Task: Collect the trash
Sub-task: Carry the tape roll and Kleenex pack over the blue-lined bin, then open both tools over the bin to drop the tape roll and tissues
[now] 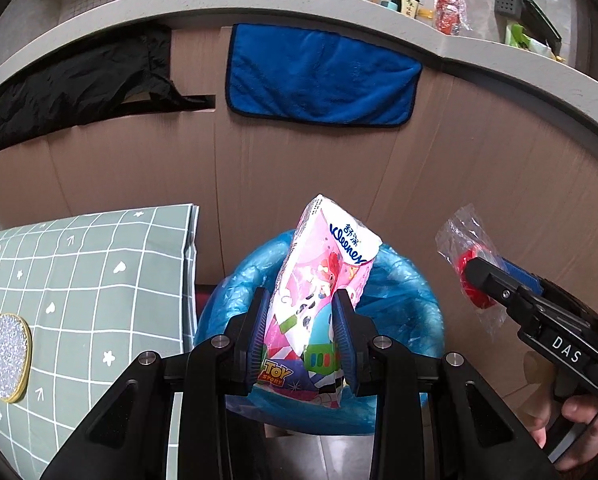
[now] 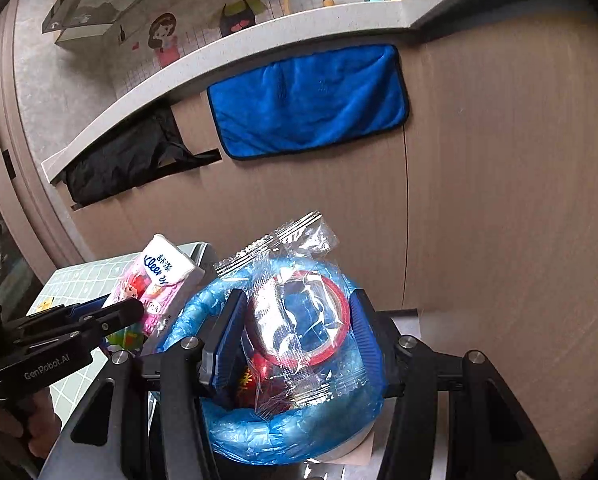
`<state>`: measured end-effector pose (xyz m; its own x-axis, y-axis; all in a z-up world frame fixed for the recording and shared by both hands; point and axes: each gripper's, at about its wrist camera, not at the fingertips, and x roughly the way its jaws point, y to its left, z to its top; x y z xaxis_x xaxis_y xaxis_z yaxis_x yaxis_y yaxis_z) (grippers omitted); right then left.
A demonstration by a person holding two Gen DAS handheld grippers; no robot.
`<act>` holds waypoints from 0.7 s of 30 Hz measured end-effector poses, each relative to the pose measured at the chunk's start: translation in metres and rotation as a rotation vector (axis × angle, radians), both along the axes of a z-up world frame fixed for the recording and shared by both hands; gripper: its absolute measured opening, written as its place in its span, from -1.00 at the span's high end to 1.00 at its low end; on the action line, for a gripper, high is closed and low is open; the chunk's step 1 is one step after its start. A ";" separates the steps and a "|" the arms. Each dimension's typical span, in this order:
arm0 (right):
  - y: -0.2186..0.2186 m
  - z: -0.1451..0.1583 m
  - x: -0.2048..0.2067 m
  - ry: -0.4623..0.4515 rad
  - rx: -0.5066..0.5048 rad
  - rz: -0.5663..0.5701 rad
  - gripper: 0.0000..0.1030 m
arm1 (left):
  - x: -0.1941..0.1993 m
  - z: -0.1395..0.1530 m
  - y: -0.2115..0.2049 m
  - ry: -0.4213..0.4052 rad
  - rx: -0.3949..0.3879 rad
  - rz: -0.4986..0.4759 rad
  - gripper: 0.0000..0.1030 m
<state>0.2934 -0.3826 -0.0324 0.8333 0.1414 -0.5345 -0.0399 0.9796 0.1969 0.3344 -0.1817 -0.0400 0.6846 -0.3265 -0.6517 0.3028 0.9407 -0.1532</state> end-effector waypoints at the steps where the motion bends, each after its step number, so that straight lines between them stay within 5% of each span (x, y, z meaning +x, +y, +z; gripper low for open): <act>1: 0.001 -0.001 0.001 0.003 0.002 0.002 0.04 | 0.001 -0.001 0.001 0.004 0.000 0.004 0.36; 21: 0.015 -0.027 0.025 0.077 -0.003 0.025 0.04 | 0.018 -0.020 0.007 0.058 -0.005 0.008 0.36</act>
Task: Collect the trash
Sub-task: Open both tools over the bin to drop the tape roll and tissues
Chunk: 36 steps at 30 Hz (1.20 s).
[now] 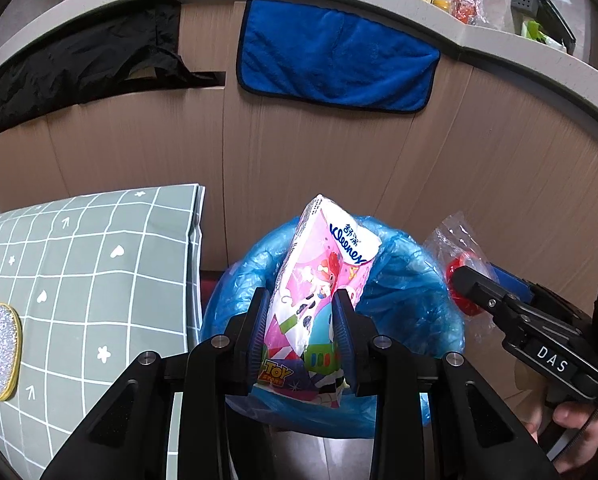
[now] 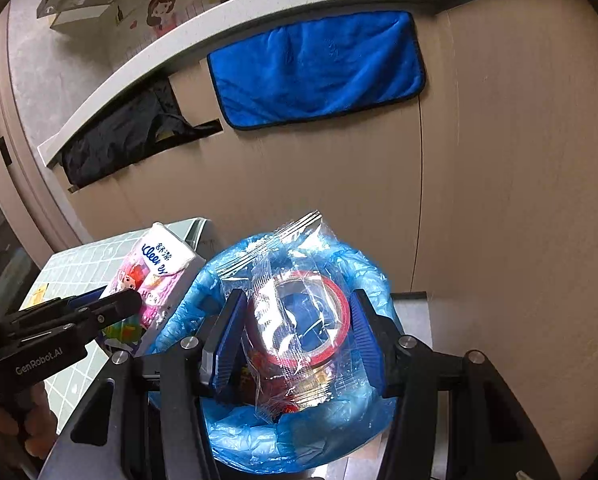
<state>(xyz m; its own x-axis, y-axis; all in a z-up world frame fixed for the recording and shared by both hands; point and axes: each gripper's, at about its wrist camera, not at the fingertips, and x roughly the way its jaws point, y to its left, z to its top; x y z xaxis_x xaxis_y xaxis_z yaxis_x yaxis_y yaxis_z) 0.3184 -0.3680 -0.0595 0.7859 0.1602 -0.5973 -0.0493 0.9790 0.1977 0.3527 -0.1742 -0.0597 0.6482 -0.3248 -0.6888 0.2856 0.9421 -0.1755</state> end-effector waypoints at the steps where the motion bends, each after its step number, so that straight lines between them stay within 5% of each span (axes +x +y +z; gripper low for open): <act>1: 0.000 -0.002 0.001 0.005 0.002 -0.001 0.04 | 0.002 -0.001 0.000 0.006 -0.006 0.000 0.36; 20: -0.001 -0.023 0.017 0.070 0.026 -0.018 0.01 | 0.015 -0.015 0.004 0.095 -0.060 -0.022 0.19; 36: -0.004 -0.018 0.010 0.043 0.085 -0.028 -0.12 | 0.005 -0.007 0.005 0.073 -0.036 -0.035 0.13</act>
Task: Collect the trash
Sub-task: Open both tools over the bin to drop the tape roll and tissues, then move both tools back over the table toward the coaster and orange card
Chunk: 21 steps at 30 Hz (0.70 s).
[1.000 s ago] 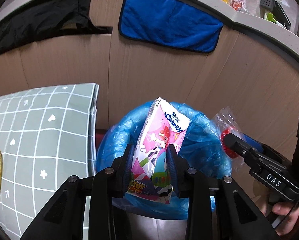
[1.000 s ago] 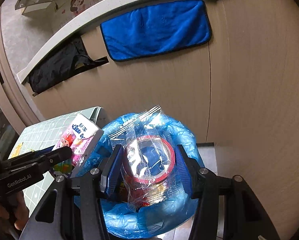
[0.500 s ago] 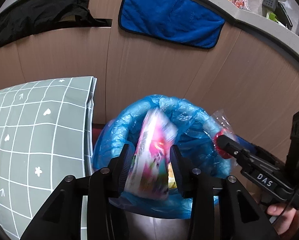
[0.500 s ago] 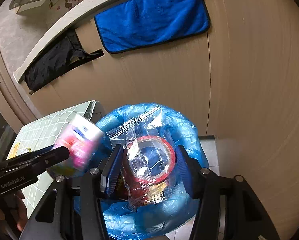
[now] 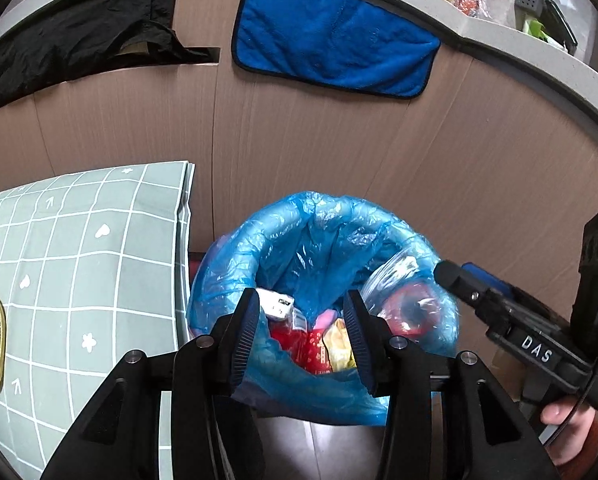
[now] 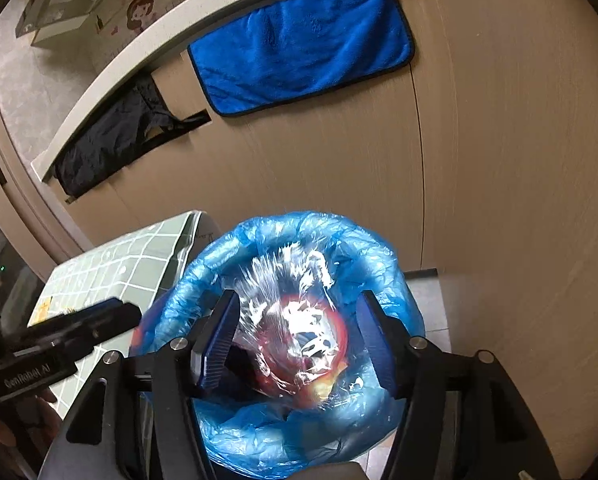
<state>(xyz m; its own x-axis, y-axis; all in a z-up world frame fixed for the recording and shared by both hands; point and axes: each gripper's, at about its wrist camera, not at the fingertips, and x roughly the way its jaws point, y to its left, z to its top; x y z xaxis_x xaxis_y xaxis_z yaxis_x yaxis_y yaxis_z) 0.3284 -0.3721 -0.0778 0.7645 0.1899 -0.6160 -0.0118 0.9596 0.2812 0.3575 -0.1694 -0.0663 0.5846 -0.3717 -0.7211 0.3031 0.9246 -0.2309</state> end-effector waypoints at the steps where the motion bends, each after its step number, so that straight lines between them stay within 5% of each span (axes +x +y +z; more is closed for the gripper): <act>1: 0.000 0.001 -0.001 -0.004 -0.001 -0.005 -0.12 | -0.001 0.000 0.000 -0.001 0.002 0.001 0.13; 21: 0.040 0.033 -0.034 -0.032 -0.040 0.088 -0.01 | -0.038 0.027 0.036 -0.064 0.017 -0.011 0.13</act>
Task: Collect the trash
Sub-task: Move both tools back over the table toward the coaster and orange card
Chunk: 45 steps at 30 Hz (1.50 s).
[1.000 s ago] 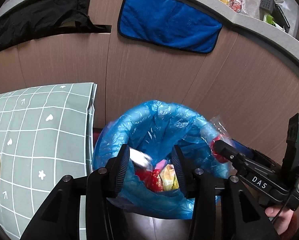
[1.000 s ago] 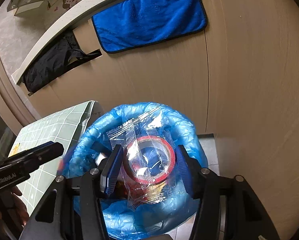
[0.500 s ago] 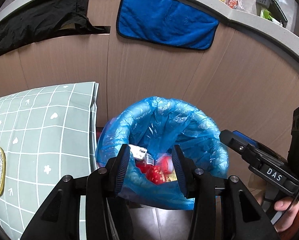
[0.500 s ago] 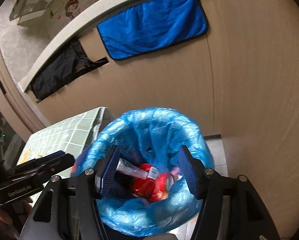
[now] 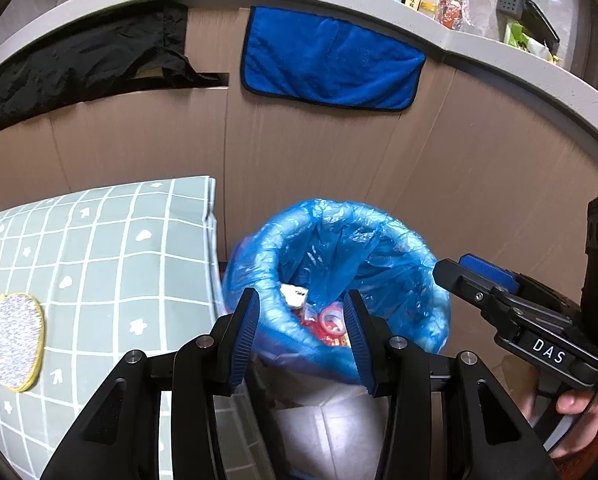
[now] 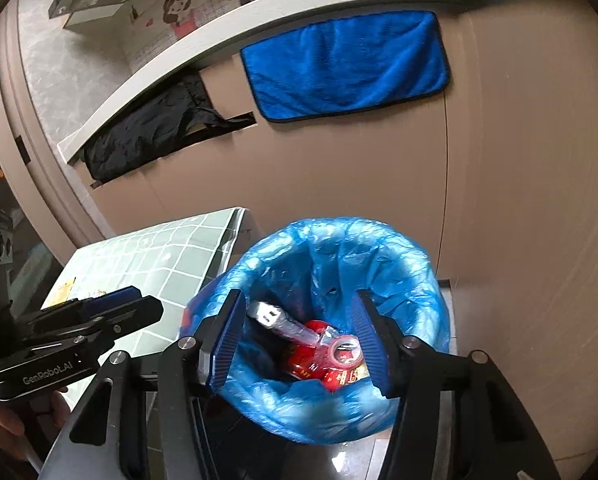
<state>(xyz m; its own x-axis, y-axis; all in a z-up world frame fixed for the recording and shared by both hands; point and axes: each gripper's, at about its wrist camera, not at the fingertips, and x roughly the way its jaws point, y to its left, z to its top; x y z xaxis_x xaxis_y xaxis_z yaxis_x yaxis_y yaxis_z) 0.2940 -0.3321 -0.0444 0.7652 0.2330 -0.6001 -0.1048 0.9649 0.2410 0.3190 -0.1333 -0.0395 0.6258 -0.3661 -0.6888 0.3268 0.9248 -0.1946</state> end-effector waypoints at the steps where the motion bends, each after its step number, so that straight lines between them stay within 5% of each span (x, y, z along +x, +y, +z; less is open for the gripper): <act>1: 0.004 0.001 -0.002 0.001 -0.004 0.001 -0.01 | -0.003 0.001 0.006 -0.002 -0.001 0.002 0.13; 13: 0.082 0.003 -0.018 0.040 -0.056 0.006 -0.01 | -0.026 0.008 0.111 -0.021 0.043 0.065 0.13; 21: 0.190 -0.008 -0.013 0.079 -0.102 0.232 -0.01 | -0.033 -0.002 0.225 -0.015 0.103 0.216 0.13; 29: 0.309 -0.029 0.011 0.147 -0.142 0.467 -0.01 | -0.034 -0.022 0.326 0.025 0.071 0.384 0.13; 39: 0.377 -0.071 0.061 0.223 -0.187 0.426 -0.05 | -0.009 -0.033 0.381 0.045 0.089 0.441 0.13; 44: 0.386 -0.072 0.055 0.168 -0.225 0.500 0.27 | 0.003 -0.037 0.420 0.042 0.090 0.530 0.13; 45: 0.383 -0.070 0.056 0.163 -0.229 0.498 0.50 | 0.005 -0.037 0.431 0.037 0.092 0.561 0.13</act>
